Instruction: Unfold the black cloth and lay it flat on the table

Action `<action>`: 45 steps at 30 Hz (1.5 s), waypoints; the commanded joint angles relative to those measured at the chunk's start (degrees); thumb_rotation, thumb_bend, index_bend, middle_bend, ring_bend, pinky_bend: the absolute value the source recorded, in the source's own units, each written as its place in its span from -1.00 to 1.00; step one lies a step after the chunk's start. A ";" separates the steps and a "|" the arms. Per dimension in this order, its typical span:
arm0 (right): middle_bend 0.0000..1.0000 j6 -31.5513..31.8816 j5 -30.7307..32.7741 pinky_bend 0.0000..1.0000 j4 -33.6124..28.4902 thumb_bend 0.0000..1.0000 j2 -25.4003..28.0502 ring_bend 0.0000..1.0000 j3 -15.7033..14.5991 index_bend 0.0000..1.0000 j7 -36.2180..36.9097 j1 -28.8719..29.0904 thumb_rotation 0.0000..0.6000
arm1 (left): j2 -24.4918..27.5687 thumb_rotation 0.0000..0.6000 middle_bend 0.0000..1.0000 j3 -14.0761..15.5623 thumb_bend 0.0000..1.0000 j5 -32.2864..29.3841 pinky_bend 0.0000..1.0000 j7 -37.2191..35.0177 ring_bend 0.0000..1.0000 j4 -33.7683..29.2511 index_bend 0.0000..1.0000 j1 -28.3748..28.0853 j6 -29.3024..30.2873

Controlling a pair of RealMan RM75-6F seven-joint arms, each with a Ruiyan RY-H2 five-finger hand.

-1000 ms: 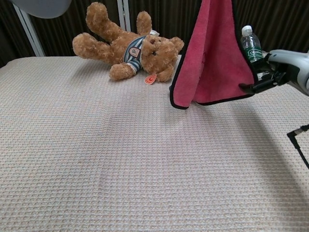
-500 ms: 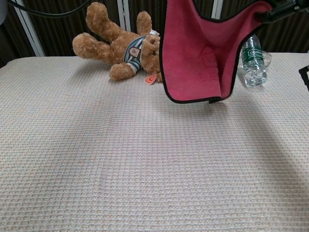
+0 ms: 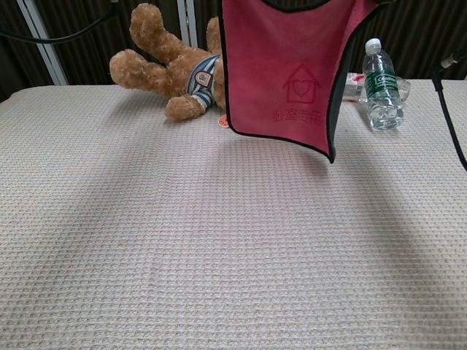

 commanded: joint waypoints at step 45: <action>-0.67 2.37 -20.57 -1.00 -4.98 0.17 -0.16 -0.93 -25.78 0.34 4.91 -15.76 1.00 | -6.19 1.00 -0.57 20.60 0.00 18.09 -1.00 -12.43 -1.00 -19.17 0.22 24.89 10.96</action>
